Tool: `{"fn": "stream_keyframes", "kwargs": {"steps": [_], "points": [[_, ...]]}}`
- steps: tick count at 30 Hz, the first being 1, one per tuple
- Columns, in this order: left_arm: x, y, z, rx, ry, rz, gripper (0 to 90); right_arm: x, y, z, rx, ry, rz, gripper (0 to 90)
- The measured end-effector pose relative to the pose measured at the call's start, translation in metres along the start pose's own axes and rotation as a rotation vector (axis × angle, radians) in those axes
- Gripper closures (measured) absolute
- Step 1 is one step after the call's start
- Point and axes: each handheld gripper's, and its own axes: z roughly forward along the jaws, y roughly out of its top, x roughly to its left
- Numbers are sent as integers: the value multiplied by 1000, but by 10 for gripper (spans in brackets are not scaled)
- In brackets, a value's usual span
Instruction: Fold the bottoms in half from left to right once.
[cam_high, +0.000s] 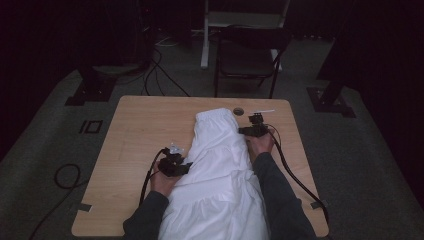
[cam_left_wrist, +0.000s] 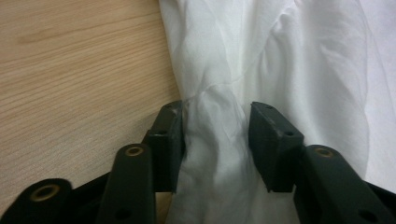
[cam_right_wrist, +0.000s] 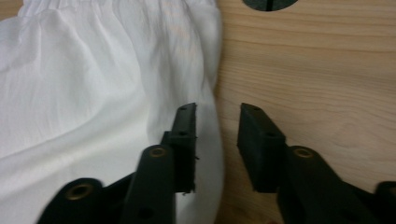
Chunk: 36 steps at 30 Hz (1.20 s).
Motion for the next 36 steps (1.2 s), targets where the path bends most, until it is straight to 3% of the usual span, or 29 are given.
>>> {"fn": "stream_keyframes", "kwargs": {"steps": [1, 3, 7, 10, 12, 13, 17, 19, 21, 24, 31, 36], "points": [[1, 1, 0, 1, 4, -4, 537, 0, 0, 0, 0, 0, 0, 600], [4, 3, -1, 3, 17, -7, 506, 3, 2, -17, -57, 18, -12, 551], [9, 14, -5, -21, 23, -15, 499, 12, -3, -33, -95, 81, -92, 549], [11, 29, -7, -47, 27, -17, 485, 17, -9, -33, -75, 98, -133, 550], [12, 45, 0, -55, 36, -16, 470, 24, -23, -28, -46, 112, -163, 559], [12, 45, 0, -55, 36, -16, 467, 26, -28, -25, -35, 106, -175, 560], [11, 56, 21, -26, 44, -14, 462, 28, -41, -15, -2, 101, -190, 565], [12, 53, 37, 30, 54, -11, 514, 28, -51, -6, 28, 81, -218, 575], [12, 50, 40, 29, 55, -9, 559, 27, -55, -7, 6, 84, -216, 583], [14, 46, 37, 22, 68, 3, 620, 29, -59, -10, 5, 73, -234, 591], [10, 35, 29, 8, 68, 5, 637, 40, -82, -23, -18, 20, -303, 596], [4, 24, 22, -4, 61, 8, 636, 41, -93, -32, -19, 43, -286, 607]]}}
